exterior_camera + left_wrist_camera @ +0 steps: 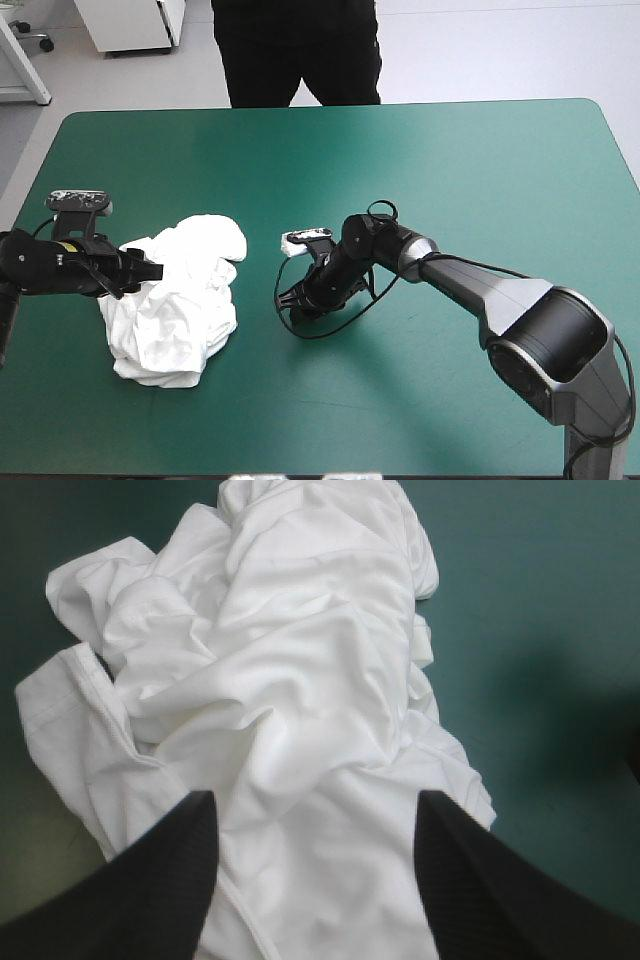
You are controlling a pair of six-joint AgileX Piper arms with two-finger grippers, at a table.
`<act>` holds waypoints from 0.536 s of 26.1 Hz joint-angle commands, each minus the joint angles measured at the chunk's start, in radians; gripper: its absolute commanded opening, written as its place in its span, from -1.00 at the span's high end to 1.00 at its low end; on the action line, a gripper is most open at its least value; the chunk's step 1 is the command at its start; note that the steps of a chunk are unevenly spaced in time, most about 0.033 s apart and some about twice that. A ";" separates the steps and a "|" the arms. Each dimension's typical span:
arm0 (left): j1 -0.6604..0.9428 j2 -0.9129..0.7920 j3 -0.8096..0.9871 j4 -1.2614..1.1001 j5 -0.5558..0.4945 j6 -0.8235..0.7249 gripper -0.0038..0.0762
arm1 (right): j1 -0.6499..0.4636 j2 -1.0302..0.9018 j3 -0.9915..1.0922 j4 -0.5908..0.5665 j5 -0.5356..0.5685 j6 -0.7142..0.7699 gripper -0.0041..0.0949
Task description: Fold the cloth
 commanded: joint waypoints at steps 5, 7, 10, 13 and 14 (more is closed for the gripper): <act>-0.001 -0.017 -0.035 -0.019 -0.031 -0.006 -0.15 | 0.002 -0.046 -0.020 0.007 0.019 -0.006 0.22; -0.001 -0.017 -0.035 -0.019 -0.031 -0.006 -0.15 | 0.002 -0.063 -0.020 -0.008 0.005 -0.006 0.22; -0.001 -0.017 -0.035 -0.019 -0.027 -0.006 -0.15 | -0.002 -0.104 -0.022 -0.049 -0.007 0.008 0.22; -0.001 -0.017 -0.035 -0.019 -0.027 -0.006 -0.15 | -0.045 -0.172 -0.022 -0.249 0.031 0.119 0.22; -0.001 -0.017 -0.035 -0.019 -0.027 -0.006 -0.15 | -0.064 -0.187 -0.022 -0.284 0.050 0.134 0.22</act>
